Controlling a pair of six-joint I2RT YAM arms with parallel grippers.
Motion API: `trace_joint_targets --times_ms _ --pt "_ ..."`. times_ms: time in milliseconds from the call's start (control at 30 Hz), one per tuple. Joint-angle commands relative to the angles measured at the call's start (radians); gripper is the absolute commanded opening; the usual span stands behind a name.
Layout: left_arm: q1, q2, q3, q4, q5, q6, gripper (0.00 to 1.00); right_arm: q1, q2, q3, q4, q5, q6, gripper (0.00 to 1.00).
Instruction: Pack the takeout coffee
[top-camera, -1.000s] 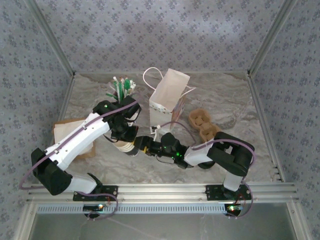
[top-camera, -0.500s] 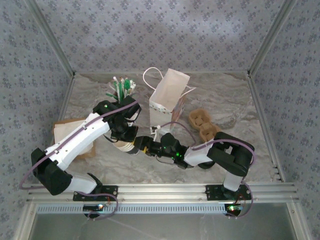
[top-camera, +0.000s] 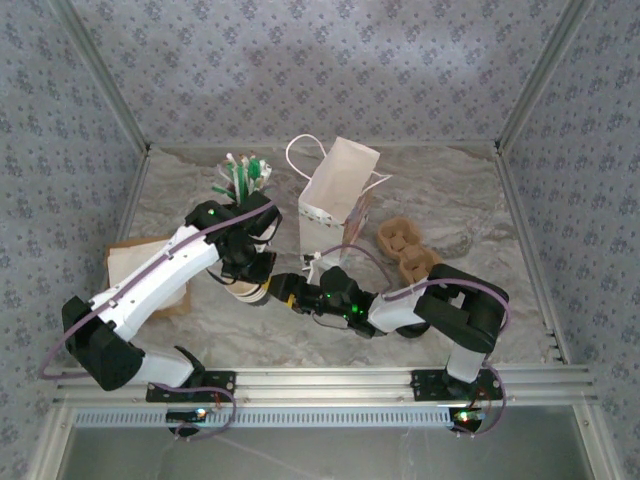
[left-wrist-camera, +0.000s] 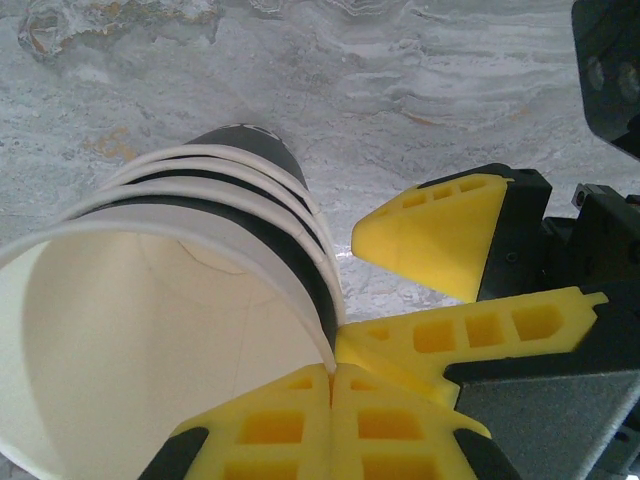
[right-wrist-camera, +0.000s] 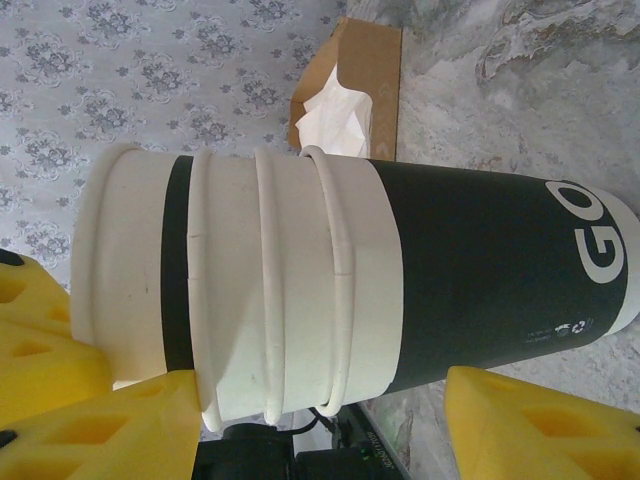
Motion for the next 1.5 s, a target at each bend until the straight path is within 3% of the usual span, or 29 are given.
trace_joint_targets --times_ms 0,533,867,1133,1467 --pt "0.004 -0.017 0.045 -0.031 -0.013 0.019 0.0 0.006 0.007 0.004 -0.103 0.011 0.003 0.67" --pt "0.005 0.023 0.088 -0.063 -0.057 0.034 0.0 0.008 -0.034 0.063 -0.168 -0.027 -0.027 0.71" --pt "0.003 0.025 0.152 -0.111 -0.081 0.037 0.0 0.03 -0.165 0.066 -0.3 -0.011 -0.094 0.75" --pt "-0.007 0.026 0.242 -0.176 -0.111 0.04 0.0 0.067 -0.356 0.072 -0.563 0.08 -0.211 0.82" --pt "-0.067 0.048 0.47 -0.338 -0.181 0.04 0.0 0.083 -0.629 0.077 -0.944 0.267 -0.346 0.91"
